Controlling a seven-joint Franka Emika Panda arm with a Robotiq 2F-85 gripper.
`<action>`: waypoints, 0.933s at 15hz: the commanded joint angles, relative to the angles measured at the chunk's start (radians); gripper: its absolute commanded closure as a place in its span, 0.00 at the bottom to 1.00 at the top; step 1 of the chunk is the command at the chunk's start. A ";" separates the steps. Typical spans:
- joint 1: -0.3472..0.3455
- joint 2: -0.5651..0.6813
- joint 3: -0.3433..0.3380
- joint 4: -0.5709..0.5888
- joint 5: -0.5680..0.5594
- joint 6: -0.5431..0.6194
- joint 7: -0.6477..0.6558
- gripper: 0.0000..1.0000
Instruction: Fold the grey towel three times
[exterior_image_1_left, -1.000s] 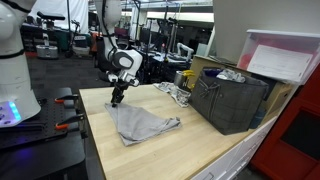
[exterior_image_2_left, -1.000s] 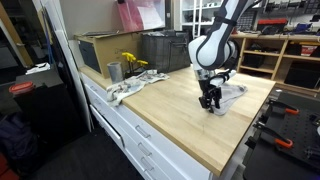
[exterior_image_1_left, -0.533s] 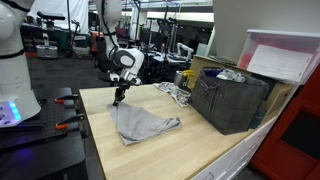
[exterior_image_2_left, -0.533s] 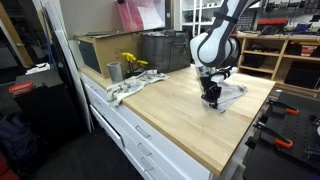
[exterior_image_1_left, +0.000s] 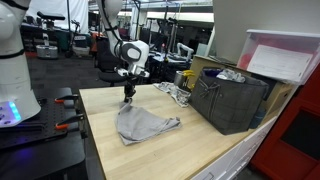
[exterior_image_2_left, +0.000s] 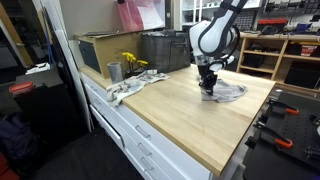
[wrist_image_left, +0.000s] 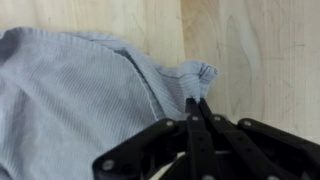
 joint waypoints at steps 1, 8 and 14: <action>0.005 -0.009 -0.034 0.066 -0.085 -0.046 0.012 0.99; -0.007 0.074 -0.060 0.239 -0.176 -0.150 0.012 0.99; -0.029 0.185 -0.088 0.418 -0.178 -0.172 0.023 0.99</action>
